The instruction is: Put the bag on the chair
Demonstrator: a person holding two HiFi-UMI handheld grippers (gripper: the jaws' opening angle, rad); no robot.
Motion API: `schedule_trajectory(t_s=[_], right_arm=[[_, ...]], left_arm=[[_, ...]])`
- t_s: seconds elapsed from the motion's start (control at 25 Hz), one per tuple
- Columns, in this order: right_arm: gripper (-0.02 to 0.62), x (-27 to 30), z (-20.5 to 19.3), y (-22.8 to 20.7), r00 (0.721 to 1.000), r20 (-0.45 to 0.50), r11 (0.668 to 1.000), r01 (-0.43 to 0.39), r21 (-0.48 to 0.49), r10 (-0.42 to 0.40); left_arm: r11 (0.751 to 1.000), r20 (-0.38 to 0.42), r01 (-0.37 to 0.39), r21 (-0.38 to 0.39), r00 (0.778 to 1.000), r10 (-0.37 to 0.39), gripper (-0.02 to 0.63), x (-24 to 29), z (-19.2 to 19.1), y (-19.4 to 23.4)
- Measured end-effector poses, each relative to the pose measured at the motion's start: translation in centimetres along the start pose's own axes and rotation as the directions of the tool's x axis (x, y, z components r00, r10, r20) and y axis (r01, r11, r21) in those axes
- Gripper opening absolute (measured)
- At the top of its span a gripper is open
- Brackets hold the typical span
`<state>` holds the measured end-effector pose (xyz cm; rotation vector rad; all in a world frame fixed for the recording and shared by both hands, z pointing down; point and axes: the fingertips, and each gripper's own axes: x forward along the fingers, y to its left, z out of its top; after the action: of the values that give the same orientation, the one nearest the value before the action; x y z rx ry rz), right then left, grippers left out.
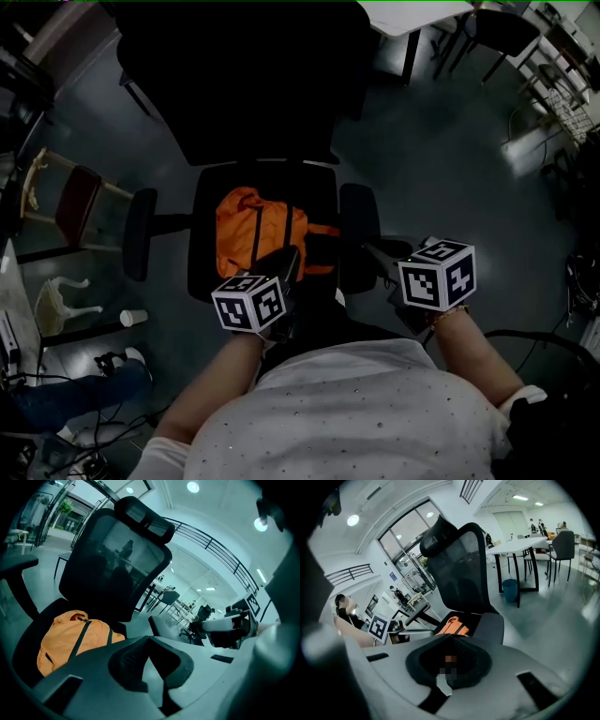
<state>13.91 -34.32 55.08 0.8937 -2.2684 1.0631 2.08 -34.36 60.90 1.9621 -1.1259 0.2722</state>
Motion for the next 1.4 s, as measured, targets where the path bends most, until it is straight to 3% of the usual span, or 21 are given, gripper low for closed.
schedule_trajectory(t_s=[0.24,0.36,0.56,0.72,0.84,1.0,1.2,1.4], right_arm=[[0.006,-0.9,0.7,2.2,0.998,0.052,1.0,-0.022,-0.02,0.023],[0.006,-1.6,1.6,4.0,0.991,0.119,0.998,-0.064,-0.022,0.066],[0.006,-3.2,3.4,7.5,0.975,0.206,0.995,-0.075,-0.07,0.088],[0.006,-5.4,3.7,10.2,0.967,0.246,0.992,-0.035,-0.119,0.063],[0.005,-7.6,4.6,13.8,0.934,0.332,0.986,-0.091,-0.143,0.134],[0.006,-9.6,5.0,18.6,0.88,0.426,0.963,-0.112,-0.245,0.211],[0.006,-11.6,2.3,23.9,0.864,0.42,0.914,-0.103,-0.393,0.278],[0.006,-12.2,0.2,27.3,0.879,0.39,0.891,-0.081,-0.446,0.275]], left_arm=[[0.998,0.021,-0.044,-0.043,0.999,0.044,0.002,-1.1,1.6,-1.3],[0.999,0.055,-0.017,-0.051,0.998,0.02,0.002,-2.8,2.9,-2.6],[1.0,0.174,0.017,0.012,0.985,-0.019,0.003,-8.2,5.6,-4.5],[0.992,0.214,-0.038,0.118,0.977,0.012,0.003,-14.1,5.9,-4.6],[0.982,0.241,-0.05,0.183,0.97,0.004,0.003,-18.1,6.1,-4.5],[0.99,0.291,-0.06,0.13,0.957,0.02,0.003,-22.1,5.7,-4.0],[0.993,0.319,-0.01,0.117,0.947,-0.028,0.003,-26.8,3.2,-6.2],[0.991,0.383,0.019,0.133,0.921,-0.069,0.002,-31.4,2.3,-7.5]])
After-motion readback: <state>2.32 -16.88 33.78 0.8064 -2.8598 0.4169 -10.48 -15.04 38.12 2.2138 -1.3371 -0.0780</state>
